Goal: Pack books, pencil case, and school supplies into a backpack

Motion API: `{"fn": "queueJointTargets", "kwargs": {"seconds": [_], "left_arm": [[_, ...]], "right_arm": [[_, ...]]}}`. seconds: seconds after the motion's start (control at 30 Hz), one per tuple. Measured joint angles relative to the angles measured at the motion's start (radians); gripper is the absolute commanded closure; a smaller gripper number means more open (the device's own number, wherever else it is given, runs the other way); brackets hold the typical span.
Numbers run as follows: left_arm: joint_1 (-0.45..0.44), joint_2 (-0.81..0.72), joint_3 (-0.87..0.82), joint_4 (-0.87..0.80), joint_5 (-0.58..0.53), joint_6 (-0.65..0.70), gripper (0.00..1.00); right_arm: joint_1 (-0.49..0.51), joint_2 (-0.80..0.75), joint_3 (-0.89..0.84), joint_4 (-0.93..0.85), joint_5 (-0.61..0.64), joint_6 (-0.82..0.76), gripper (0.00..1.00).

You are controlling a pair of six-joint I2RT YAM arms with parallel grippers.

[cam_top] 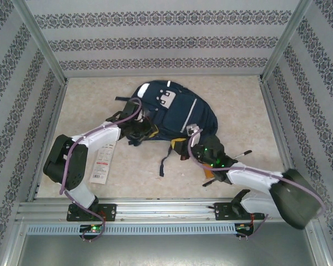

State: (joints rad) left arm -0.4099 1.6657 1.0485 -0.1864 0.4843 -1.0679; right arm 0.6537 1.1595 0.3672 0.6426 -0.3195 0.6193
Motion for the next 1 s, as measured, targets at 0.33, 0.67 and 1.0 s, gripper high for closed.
{"fn": "queueJointTargets", "kwargs": {"seconds": [0.33,0.67,1.0], "left_arm": [[0.043,0.028,-0.026,0.077,-0.036,-0.075,1.0],[-0.077,-0.034,-0.031,0.097,-0.033,-0.281,1.0],[-0.121,-0.042,-0.031,0.125,-0.05,-0.381,1.0]], "right_arm": [[-0.041,-0.104,0.182,-0.542,-0.093,-0.004,0.7],[0.272,0.196,0.322,-0.47,0.2,-0.521,0.55],[0.311,0.261,0.129,-0.125,0.646,-0.589,0.56]]}}
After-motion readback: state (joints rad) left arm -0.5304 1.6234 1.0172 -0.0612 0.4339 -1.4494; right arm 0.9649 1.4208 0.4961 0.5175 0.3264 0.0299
